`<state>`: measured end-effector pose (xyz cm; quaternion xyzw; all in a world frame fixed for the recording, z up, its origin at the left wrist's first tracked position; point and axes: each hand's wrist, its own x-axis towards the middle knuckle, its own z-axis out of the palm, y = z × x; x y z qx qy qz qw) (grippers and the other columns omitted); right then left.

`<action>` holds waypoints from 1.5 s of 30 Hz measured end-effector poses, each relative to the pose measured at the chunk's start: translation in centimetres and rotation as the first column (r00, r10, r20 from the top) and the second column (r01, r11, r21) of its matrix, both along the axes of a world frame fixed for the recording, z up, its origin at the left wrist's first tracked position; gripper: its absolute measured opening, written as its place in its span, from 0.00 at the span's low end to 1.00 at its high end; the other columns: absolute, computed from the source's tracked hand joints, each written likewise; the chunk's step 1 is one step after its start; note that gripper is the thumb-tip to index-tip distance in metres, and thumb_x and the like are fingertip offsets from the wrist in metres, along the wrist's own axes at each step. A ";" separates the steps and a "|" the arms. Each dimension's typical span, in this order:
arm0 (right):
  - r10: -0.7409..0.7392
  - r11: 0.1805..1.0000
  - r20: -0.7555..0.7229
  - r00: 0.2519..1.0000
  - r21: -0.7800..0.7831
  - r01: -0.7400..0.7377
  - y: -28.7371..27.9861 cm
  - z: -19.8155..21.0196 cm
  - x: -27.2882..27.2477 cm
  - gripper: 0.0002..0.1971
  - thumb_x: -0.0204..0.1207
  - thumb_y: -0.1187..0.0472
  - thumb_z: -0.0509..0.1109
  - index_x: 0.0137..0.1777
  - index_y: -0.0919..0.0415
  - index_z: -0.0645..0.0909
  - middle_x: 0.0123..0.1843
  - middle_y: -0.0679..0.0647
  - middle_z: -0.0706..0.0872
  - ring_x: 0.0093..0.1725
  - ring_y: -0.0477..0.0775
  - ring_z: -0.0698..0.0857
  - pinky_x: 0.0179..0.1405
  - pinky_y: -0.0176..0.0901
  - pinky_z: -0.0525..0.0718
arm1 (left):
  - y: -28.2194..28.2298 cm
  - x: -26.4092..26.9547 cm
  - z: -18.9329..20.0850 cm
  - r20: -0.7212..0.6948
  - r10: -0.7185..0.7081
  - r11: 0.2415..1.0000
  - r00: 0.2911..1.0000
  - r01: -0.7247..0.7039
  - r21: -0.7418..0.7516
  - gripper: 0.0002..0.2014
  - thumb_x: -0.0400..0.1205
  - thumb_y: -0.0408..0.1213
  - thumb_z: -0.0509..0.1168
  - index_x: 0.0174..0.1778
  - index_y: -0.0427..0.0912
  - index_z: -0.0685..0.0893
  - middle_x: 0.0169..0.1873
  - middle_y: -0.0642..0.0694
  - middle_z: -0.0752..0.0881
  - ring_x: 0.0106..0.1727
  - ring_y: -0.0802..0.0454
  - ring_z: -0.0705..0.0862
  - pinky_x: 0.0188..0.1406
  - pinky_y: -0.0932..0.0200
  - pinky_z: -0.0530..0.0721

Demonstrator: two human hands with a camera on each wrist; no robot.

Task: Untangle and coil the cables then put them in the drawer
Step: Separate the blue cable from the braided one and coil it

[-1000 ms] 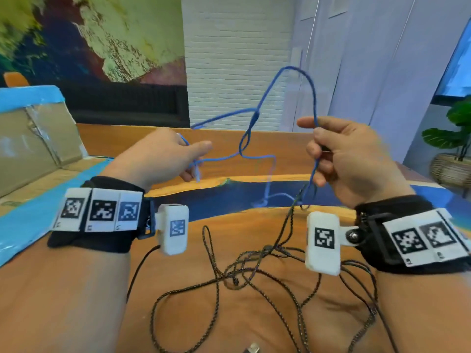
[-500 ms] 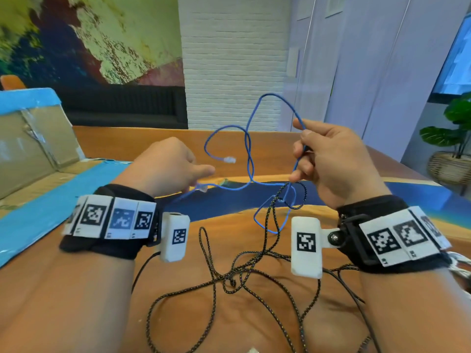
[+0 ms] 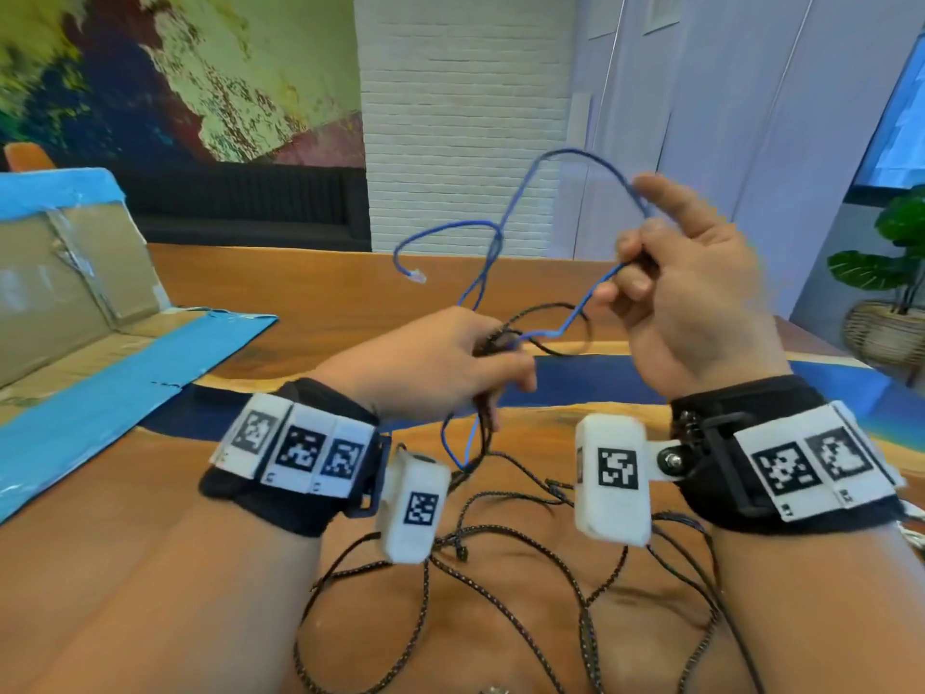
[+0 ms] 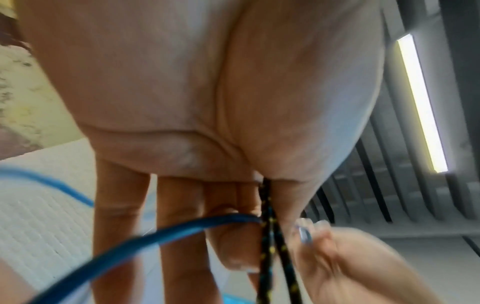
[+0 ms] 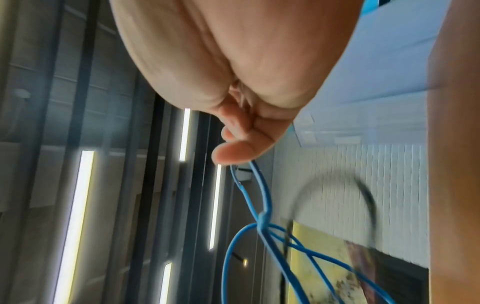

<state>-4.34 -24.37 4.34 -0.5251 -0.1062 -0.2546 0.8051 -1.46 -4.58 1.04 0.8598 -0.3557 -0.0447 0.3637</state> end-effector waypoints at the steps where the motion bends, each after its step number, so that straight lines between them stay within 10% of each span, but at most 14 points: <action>1: -0.085 0.996 -0.002 0.996 0.031 0.085 -1.1 0.1 0.2 0.19 0.89 0.72 0.54 0.73 0.59 0.78 0.32 0.53 0.73 0.19 0.46 0.69 0.25 0.40 0.82 | 0.6 0.2 0.1 -0.013 0.017 0.999 1.000 -0.017 -0.047 0.13 0.91 0.44 0.63 0.45 0.46 0.89 0.27 0.47 0.86 0.40 0.39 0.92 0.56 0.35 0.88; 5: -0.191 0.976 -0.062 0.980 0.092 0.196 -4.9 -0.2 1.0 0.16 0.87 0.74 0.55 0.65 0.62 0.81 0.33 0.55 0.77 0.21 0.46 0.73 0.28 0.41 0.84 | 2.9 0.8 0.8 -0.111 0.088 0.948 0.990 -0.118 -0.297 0.16 0.92 0.39 0.58 0.41 0.38 0.83 0.21 0.52 0.75 0.28 0.44 0.83 0.43 0.44 0.88; 8: -0.205 0.966 -0.139 0.969 -0.190 0.177 -5.2 -0.9 1.5 0.09 0.89 0.64 0.62 0.56 0.59 0.84 0.34 0.57 0.85 0.20 0.48 0.76 0.22 0.41 0.82 | 3.0 0.9 1.0 -0.109 0.181 0.913 0.977 -0.208 -0.350 0.17 0.92 0.41 0.59 0.40 0.39 0.81 0.20 0.55 0.73 0.23 0.47 0.78 0.26 0.58 0.81; 12: -0.404 0.619 -0.074 0.912 -0.756 0.214 -4.2 -1.8 1.5 0.06 0.82 0.53 0.72 0.48 0.50 0.90 0.25 0.40 0.87 0.20 0.39 0.77 0.21 0.35 0.76 | 2.2 0.9 1.0 -0.096 0.251 0.886 0.963 -0.268 -0.379 0.16 0.93 0.40 0.58 0.40 0.39 0.80 0.23 0.52 0.69 0.17 0.51 0.71 0.22 0.62 0.79; 21: -0.202 0.340 0.022 0.979 -0.936 0.091 1.8 -2.6 0.2 0.06 0.77 0.45 0.77 0.45 0.44 0.91 0.43 0.38 0.91 0.48 0.36 0.86 0.53 0.40 0.82 | 2.2 0.2 2.1 -0.051 0.325 0.858 0.944 -0.317 -0.405 0.16 0.93 0.40 0.59 0.41 0.36 0.80 0.27 0.48 0.69 0.18 0.50 0.71 0.20 0.64 0.77; 27: -0.112 0.538 0.091 0.989 -0.831 0.138 2.7 -3.0 0.6 0.05 0.79 0.58 0.76 0.43 0.53 0.83 0.30 0.56 0.85 0.28 0.49 0.76 0.32 0.44 0.74 | 2.7 0.3 2.1 -0.069 0.266 0.889 0.962 -0.272 -0.368 0.17 0.93 0.41 0.59 0.43 0.36 0.84 0.25 0.51 0.71 0.21 0.49 0.74 0.24 0.63 0.79; 32: -0.350 0.776 0.131 0.928 -0.514 0.365 -2.1 -1.5 1.5 0.09 0.83 0.64 0.72 0.47 0.50 0.90 0.23 0.43 0.81 0.24 0.42 0.74 0.25 0.33 0.73 | 4.2 0.9 1.7 -0.127 0.223 0.945 0.966 -0.247 -0.215 0.20 0.93 0.44 0.57 0.44 0.37 0.88 0.27 0.49 0.77 0.29 0.46 0.85 0.41 0.52 0.82; 36: -0.568 0.610 0.133 0.813 -0.596 0.523 -5.7 -2.0 1.9 0.09 0.83 0.60 0.70 0.48 0.47 0.90 0.31 0.44 0.87 0.28 0.35 0.81 0.35 0.33 0.78 | 4.3 1.2 1.8 -0.094 0.282 0.917 0.955 -0.297 -0.268 0.21 0.93 0.44 0.58 0.40 0.39 0.88 0.27 0.52 0.77 0.28 0.52 0.82 0.44 0.48 0.83; 40: -0.531 0.379 0.104 0.841 -0.859 0.345 -4.4 -1.9 1.3 0.22 0.79 0.62 0.68 0.72 0.45 0.85 0.58 0.42 0.90 0.39 0.39 0.86 0.46 0.38 0.78 | 3.6 1.1 1.9 -0.038 0.323 0.897 0.946 -0.319 -0.305 0.19 0.92 0.44 0.60 0.38 0.42 0.85 0.28 0.51 0.76 0.26 0.53 0.79 0.38 0.56 0.81; 43: -0.305 0.428 0.107 0.946 -0.872 0.236 -0.9 -1.8 0.7 0.25 0.80 0.58 0.72 0.77 0.43 0.78 0.70 0.41 0.86 0.67 0.39 0.84 0.70 0.40 0.78 | 2.9 0.7 1.9 -0.015 0.303 0.908 0.953 -0.293 -0.300 0.18 0.92 0.43 0.60 0.38 0.42 0.85 0.26 0.53 0.76 0.27 0.54 0.78 0.38 0.57 0.81; 45: -0.216 0.427 0.103 0.971 -0.884 0.188 1.5 -2.6 0.7 0.18 0.80 0.51 0.74 0.69 0.42 0.82 0.57 0.39 0.90 0.59 0.39 0.87 0.65 0.45 0.83 | 2.7 0.5 2.0 -0.010 0.282 0.912 0.959 -0.272 -0.307 0.18 0.92 0.43 0.60 0.39 0.40 0.86 0.28 0.51 0.76 0.28 0.54 0.79 0.36 0.60 0.81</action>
